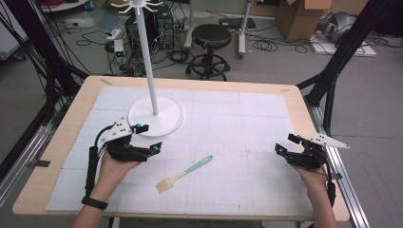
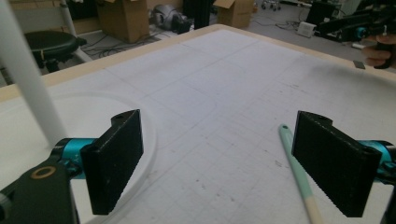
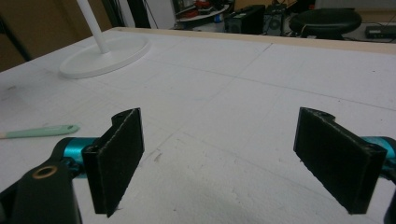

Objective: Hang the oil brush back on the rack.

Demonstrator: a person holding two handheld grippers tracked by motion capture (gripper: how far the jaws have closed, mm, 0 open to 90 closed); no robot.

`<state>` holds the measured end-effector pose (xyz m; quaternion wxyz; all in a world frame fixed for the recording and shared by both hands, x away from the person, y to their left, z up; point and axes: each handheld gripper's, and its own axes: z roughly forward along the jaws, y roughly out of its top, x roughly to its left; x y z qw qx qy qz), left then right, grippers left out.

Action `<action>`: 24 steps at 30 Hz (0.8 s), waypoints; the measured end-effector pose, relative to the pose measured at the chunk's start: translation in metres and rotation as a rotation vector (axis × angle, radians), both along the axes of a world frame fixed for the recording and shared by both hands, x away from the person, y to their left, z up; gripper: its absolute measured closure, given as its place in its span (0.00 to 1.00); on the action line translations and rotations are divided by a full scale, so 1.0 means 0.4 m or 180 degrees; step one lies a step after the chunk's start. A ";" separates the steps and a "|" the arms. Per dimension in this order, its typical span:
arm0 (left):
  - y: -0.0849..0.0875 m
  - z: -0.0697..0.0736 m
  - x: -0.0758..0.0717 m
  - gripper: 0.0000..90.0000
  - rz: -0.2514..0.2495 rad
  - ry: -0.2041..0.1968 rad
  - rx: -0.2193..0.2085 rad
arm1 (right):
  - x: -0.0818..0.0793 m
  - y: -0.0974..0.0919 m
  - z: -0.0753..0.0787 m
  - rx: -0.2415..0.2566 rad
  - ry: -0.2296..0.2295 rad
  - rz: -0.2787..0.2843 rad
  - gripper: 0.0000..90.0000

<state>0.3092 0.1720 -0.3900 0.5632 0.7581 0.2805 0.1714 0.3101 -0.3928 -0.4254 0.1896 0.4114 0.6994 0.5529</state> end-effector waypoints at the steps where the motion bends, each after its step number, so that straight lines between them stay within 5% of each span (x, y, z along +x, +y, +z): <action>1: -0.014 -0.002 -0.003 0.19 -0.0030 0.0010 0.0034 | -0.001 0.000 0.000 0.0003 0.0011 -0.0006 0.17; 8: -0.098 -0.026 -0.020 0.20 -0.0175 0.0156 0.0206 | 0.000 -0.005 0.001 0.0003 0.0000 -0.0008 0.17; 21: -0.212 -0.085 -0.043 0.21 -0.0415 0.0376 0.0804 | 0.000 -0.002 0.000 0.0004 -0.0006 -0.0002 0.17; 24: -0.227 -0.096 -0.048 0.28 -0.0447 0.0425 0.0912 | 0.000 -0.002 0.000 -0.0001 0.0000 -0.0002 0.17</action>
